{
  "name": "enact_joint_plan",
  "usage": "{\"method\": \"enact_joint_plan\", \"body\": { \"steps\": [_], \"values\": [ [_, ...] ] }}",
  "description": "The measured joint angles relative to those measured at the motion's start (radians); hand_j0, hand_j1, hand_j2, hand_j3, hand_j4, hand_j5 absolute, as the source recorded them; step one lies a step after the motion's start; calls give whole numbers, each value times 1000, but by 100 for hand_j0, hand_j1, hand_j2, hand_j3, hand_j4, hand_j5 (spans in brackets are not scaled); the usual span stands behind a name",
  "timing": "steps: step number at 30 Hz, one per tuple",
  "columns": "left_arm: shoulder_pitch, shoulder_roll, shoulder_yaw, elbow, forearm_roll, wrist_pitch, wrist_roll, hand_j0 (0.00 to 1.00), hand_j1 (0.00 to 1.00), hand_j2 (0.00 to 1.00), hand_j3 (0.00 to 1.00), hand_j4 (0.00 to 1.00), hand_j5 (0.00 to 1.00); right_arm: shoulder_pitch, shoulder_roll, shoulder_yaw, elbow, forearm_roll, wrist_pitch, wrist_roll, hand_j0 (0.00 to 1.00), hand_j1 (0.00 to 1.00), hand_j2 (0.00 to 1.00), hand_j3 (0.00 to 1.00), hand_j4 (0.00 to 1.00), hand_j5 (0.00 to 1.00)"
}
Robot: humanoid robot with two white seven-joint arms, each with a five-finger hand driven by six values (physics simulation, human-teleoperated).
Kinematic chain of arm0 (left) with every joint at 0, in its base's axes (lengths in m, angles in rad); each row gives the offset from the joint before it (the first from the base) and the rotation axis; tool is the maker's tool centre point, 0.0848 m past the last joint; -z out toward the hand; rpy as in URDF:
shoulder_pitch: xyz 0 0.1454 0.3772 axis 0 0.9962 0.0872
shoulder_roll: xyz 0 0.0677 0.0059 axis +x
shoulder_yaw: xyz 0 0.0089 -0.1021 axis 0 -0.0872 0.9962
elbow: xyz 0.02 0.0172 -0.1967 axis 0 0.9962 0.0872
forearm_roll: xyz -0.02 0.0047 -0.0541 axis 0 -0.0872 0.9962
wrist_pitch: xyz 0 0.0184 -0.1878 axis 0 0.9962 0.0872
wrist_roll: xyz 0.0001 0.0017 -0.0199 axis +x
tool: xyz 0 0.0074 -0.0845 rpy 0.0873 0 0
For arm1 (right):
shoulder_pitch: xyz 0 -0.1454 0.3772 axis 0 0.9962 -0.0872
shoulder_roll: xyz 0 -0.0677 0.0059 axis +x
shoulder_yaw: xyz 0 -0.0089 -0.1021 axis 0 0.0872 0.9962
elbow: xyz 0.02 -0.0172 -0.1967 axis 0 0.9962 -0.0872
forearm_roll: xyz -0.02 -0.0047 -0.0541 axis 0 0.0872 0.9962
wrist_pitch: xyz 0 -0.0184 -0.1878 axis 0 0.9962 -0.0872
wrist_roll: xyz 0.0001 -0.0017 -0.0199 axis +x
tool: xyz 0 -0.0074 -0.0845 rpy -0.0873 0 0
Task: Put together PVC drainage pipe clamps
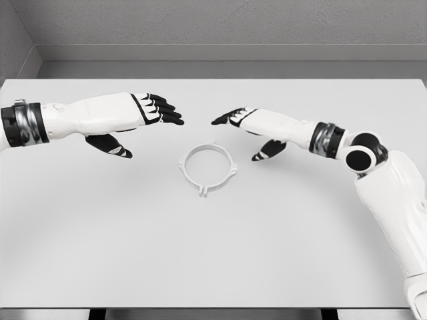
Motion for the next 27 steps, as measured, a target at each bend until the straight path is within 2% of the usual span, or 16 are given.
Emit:
{"method": "enact_joint_plan", "body": {
  "steps": [9, 16, 27],
  "values": [
    [2, 0, 0, 0, 0, 0, 0, 100, 100, 100, 100, 100, 100, 0, 32, 52, 32, 7, 0, 0, 100, 100, 100, 100, 100, 100],
    [2, 1, 0, 0, 0, 0, 0, 100, 100, 100, 100, 100, 100, -6, 44, 57, 64, 11, 0, 0, 100, 100, 100, 100, 100, 100],
    [2, 3, 1, 0, -1, 0, 0, 100, 100, 100, 100, 100, 100, -12, 62, 57, 71, 14, 0, 0, 100, 100, 100, 100, 100, 100]
  ]
}}
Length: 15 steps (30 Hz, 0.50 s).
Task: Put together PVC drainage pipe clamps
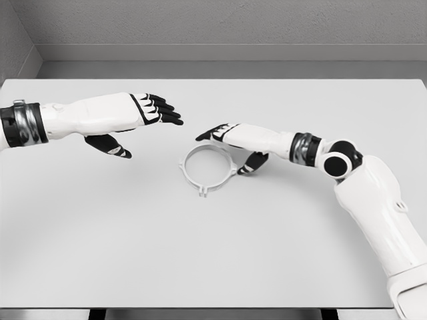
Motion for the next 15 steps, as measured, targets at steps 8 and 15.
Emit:
{"method": "enact_joint_plan", "body": {
  "steps": [8, 15],
  "values": [
    [0, 0, 0, 0, -1, 0, 0, 100, 100, 100, 100, 100, 100, -6, 10, 0, 0, 0, 0, 0, 100, 100, 100, 100, 100, 100],
    [5, -1, 11, 0, -45, 0, 0, 100, 100, 100, 100, 100, 100, -6, -37, -56, 2, -7, -1, 0, 100, 100, 100, 100, 100, 100]
  ]
}}
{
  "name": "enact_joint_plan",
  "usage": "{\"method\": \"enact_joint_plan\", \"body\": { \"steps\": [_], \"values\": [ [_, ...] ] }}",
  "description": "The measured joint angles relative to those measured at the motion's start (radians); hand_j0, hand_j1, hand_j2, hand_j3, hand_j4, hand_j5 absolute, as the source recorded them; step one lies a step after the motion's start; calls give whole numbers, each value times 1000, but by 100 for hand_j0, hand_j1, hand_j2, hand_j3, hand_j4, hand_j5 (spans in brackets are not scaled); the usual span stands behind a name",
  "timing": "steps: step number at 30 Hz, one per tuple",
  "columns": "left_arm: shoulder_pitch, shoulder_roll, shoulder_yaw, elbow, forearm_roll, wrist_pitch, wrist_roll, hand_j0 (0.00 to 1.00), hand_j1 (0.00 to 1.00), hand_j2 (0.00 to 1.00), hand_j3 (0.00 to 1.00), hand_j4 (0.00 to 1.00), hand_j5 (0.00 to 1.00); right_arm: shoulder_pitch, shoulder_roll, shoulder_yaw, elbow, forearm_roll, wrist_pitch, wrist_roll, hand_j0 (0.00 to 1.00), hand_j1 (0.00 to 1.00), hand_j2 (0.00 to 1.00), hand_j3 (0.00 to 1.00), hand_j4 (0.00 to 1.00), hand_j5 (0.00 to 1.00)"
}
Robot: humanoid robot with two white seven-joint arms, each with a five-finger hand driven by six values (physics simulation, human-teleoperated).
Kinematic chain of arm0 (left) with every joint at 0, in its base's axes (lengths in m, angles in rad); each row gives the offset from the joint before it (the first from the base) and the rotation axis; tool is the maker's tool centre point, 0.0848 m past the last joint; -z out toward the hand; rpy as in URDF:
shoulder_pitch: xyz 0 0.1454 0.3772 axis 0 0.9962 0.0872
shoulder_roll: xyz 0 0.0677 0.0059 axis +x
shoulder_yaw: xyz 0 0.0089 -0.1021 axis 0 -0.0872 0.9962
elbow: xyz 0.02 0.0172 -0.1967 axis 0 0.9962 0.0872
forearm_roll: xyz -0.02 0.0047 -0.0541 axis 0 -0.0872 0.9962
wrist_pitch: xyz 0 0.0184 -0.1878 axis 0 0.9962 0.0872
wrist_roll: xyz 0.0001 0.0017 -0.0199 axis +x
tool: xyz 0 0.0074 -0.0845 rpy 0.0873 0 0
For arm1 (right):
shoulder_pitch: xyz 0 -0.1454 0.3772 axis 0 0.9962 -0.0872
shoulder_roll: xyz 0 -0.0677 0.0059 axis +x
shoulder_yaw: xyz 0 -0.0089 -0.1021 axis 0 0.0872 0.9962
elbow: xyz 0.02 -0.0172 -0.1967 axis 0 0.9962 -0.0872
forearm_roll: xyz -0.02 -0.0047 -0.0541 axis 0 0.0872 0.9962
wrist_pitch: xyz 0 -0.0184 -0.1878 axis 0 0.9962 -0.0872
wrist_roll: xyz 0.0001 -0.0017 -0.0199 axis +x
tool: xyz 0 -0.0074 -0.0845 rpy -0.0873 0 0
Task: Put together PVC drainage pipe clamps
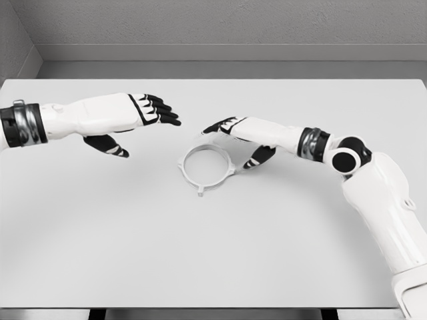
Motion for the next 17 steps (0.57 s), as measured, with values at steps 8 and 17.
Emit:
{"method": "enact_joint_plan", "body": {
  "steps": [8, 17],
  "values": [
    [-5, 2, 6, 36, -9, 0, 0, 100, 100, 100, 100, 100, 100, 136, -193, -267, -8, -17, -1, 0, 100, 100, 100, 100, 100, 100],
    [-6, 2, 7, 44, -11, 0, 0, 100, 100, 100, 100, 100, 100, 140, -239, -355, -11, -30, 0, 0, 100, 100, 100, 100, 100, 100]
  ]
}}
